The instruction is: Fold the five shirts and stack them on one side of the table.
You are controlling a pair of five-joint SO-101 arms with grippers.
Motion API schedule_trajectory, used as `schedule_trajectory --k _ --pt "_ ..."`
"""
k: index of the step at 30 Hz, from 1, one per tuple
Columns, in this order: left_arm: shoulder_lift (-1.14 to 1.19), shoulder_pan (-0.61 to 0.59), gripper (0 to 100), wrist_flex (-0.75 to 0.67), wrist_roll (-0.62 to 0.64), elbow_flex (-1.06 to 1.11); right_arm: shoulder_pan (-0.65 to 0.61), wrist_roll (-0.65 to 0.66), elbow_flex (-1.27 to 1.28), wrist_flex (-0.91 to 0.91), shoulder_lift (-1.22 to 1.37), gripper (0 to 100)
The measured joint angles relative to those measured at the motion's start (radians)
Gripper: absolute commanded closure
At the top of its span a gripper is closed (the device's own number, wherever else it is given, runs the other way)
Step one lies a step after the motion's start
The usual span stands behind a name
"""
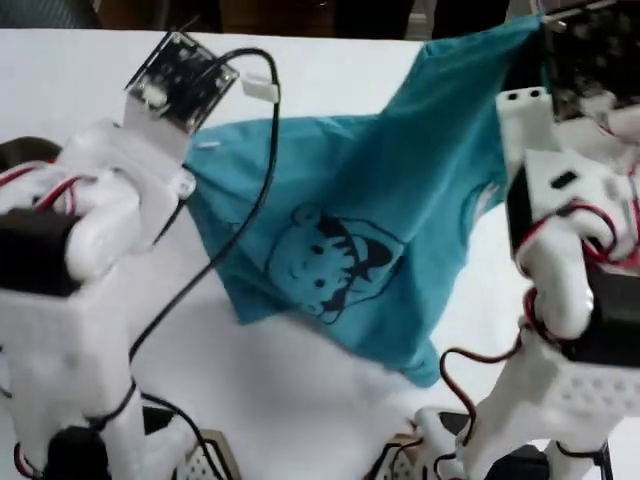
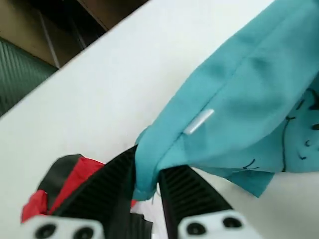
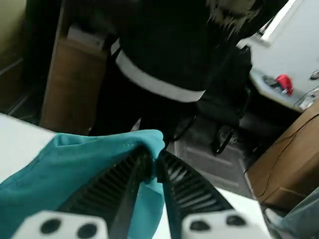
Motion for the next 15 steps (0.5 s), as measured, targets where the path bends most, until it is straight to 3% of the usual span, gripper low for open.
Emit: schedule_trajectory --k 15 --pt "-0.241 0.000 98 -0.078 -0.048 -0.006 0.029 0.000 -0.311 0.072 -0.017 98.1"
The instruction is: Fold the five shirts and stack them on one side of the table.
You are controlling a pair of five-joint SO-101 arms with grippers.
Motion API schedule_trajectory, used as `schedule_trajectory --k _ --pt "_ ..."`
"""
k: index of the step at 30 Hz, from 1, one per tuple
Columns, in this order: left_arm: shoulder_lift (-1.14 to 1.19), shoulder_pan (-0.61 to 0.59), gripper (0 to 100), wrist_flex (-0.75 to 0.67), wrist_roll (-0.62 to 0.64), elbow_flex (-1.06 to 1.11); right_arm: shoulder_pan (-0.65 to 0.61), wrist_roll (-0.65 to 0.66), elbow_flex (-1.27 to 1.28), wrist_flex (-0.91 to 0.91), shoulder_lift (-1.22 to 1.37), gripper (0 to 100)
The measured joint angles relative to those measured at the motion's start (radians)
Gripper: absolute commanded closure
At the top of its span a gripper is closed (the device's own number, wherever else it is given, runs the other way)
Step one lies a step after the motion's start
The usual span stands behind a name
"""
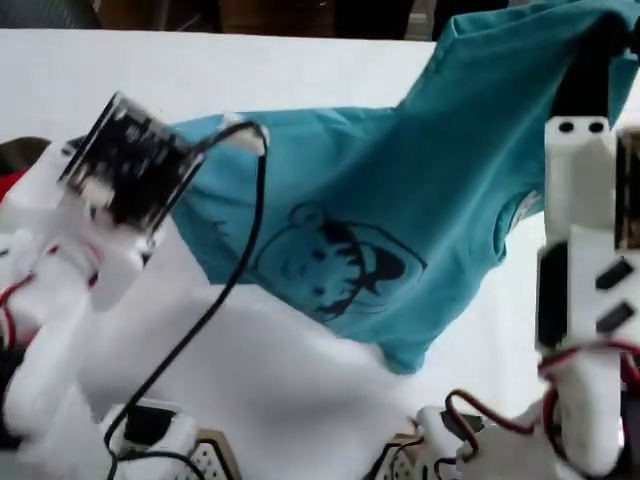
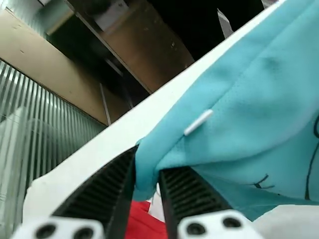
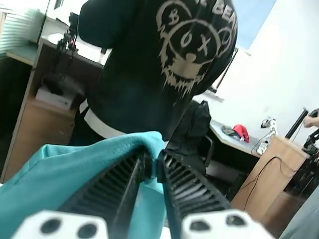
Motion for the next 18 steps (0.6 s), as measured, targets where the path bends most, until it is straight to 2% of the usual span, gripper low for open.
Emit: schedule_trajectory --k 9,18 --pt "-0.153 0.000 98 -0.003 0.000 -0.002 0.000 0.000 -0.173 0.020 -0.006 98.1" --pt "-0.161 0.000 98 0.000 0.000 0.155 0.000 0.000 -0.181 0.158 -0.009 98.1"
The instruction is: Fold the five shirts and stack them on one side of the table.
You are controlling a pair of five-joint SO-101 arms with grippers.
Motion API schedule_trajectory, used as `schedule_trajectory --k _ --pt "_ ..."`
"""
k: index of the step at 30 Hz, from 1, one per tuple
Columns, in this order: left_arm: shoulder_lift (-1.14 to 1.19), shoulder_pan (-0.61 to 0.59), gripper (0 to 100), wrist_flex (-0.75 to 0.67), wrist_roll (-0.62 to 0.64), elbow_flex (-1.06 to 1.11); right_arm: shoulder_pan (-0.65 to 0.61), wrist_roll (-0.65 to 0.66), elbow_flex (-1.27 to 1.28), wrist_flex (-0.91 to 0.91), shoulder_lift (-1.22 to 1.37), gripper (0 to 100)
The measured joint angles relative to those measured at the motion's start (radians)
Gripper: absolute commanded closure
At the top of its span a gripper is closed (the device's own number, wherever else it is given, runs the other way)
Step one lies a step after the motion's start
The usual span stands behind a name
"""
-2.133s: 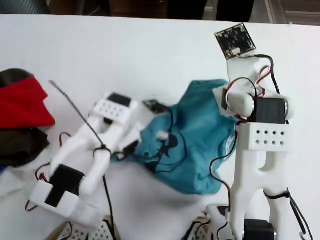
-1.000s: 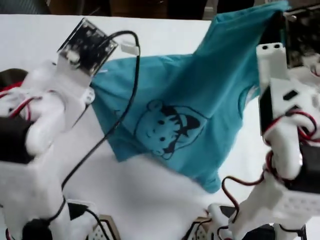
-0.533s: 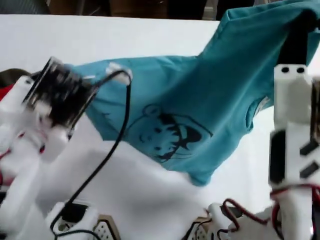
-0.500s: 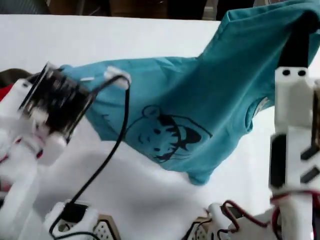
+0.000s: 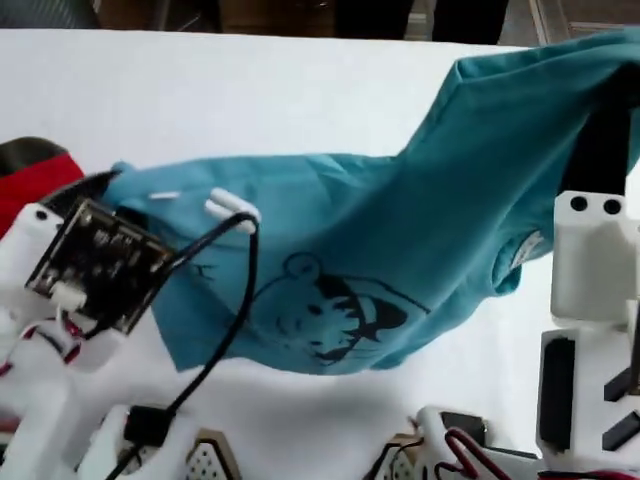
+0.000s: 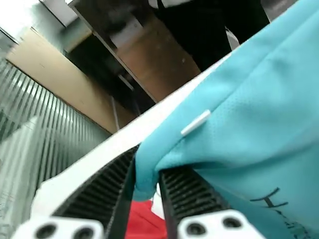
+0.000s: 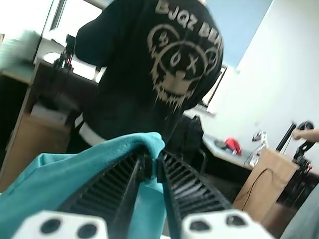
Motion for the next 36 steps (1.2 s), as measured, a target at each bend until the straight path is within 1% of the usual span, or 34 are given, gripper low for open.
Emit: schedule_trajectory --k 4,10,13,17,24,28,34,36 --pt "0.006 -0.005 98 0.000 0.000 0.037 0.000 0.000 0.000 0.041 0.000 98.1" --pt "-0.060 -0.087 98 0.000 0.000 -0.005 0.000 0.000 -0.006 0.044 -0.032 98.1" --pt "-0.110 -0.109 98 0.037 0.000 -0.009 0.000 0.000 -0.006 0.044 -0.078 98.1" --pt "-0.175 -0.117 98 0.064 0.000 0.015 0.000 0.000 -0.008 0.068 -0.141 98.1" --pt "-0.265 -0.117 98 0.064 0.000 0.149 0.000 0.000 -0.009 0.106 -0.213 98.1" --pt "-0.307 -0.117 98 0.064 0.000 0.160 0.000 0.000 -0.017 0.106 -0.264 98.1" --pt "-0.324 -0.117 98 0.064 0.000 0.176 0.000 0.000 -0.015 0.106 -0.287 98.1" --pt "-0.324 -0.117 98 0.041 0.000 0.212 0.000 0.000 0.012 0.106 -0.281 98.1"
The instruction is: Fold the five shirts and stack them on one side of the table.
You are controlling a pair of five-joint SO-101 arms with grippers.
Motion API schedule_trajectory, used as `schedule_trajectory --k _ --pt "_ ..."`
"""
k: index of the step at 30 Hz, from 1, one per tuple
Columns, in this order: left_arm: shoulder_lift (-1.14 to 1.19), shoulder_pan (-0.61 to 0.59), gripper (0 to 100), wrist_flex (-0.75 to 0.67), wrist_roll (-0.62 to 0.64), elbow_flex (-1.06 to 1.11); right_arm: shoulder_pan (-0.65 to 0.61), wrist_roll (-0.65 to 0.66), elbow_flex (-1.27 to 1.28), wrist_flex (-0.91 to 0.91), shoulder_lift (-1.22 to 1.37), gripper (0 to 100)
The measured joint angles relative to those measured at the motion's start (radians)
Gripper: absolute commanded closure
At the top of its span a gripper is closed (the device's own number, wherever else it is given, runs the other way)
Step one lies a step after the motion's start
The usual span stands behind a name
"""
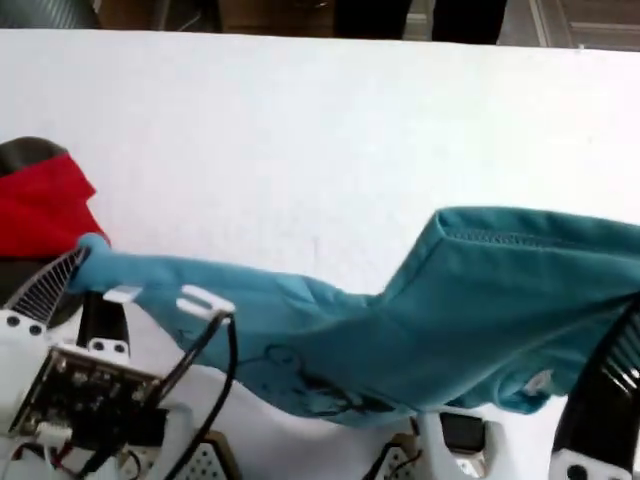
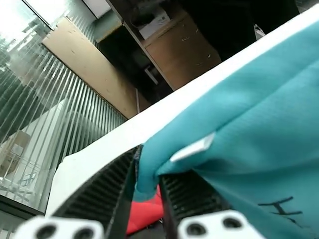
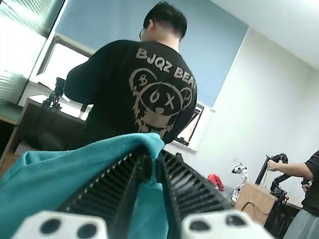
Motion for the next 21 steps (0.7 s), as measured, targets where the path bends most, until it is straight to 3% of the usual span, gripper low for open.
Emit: schedule_trajectory --k 5,10,15,21 --pt "0.048 0.000 98 -0.166 0.000 0.173 -0.028 0.000 0.178 -0.040 0.120 98.1" --pt "0.213 0.000 98 -0.425 0.000 0.327 -0.071 0.000 0.408 -0.187 0.295 98.1" --pt "0.423 0.000 98 -0.631 0.000 0.318 -0.069 0.002 0.577 -0.417 0.450 98.1" --pt "0.718 0.002 98 -0.694 -0.002 0.163 -0.038 0.002 0.611 -0.615 0.635 98.1"
